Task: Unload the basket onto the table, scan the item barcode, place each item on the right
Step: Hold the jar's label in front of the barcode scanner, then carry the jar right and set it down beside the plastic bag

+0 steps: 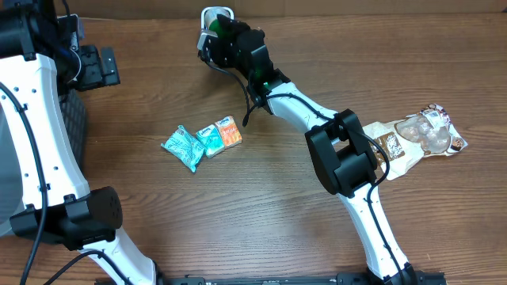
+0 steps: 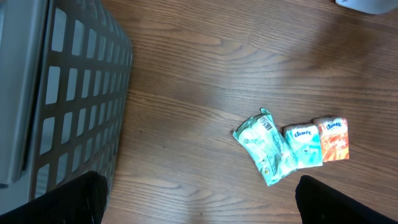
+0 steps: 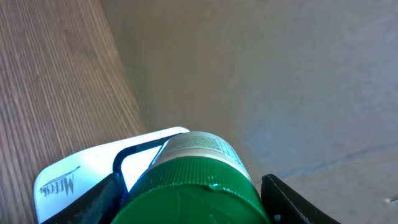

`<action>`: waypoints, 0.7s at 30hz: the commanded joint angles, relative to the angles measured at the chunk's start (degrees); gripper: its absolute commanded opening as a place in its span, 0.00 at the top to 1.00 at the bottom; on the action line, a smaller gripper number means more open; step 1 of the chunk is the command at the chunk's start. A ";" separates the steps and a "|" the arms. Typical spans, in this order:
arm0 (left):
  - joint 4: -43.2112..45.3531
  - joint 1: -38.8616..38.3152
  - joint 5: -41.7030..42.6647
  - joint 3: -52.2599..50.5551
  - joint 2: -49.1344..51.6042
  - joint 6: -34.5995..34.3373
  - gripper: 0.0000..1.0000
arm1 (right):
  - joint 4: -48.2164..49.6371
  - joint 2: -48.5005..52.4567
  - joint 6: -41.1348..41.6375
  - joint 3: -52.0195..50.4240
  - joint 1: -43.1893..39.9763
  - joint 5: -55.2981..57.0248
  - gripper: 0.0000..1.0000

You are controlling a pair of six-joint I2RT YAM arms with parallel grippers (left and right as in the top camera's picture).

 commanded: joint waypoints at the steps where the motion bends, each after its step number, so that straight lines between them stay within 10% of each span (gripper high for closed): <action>1: 0.02 0.26 0.02 0.11 -0.17 1.07 0.00 | 3.56 -0.83 1.25 2.12 -0.17 0.61 0.53; 12: 0.02 0.26 0.02 0.11 -0.17 1.07 0.00 | 3.15 -10.19 15.52 2.12 -0.02 11.78 0.60; 21: 0.02 0.26 0.02 0.11 -0.17 1.07 0.01 | -44.65 -34.32 45.29 2.12 -1.01 9.14 0.55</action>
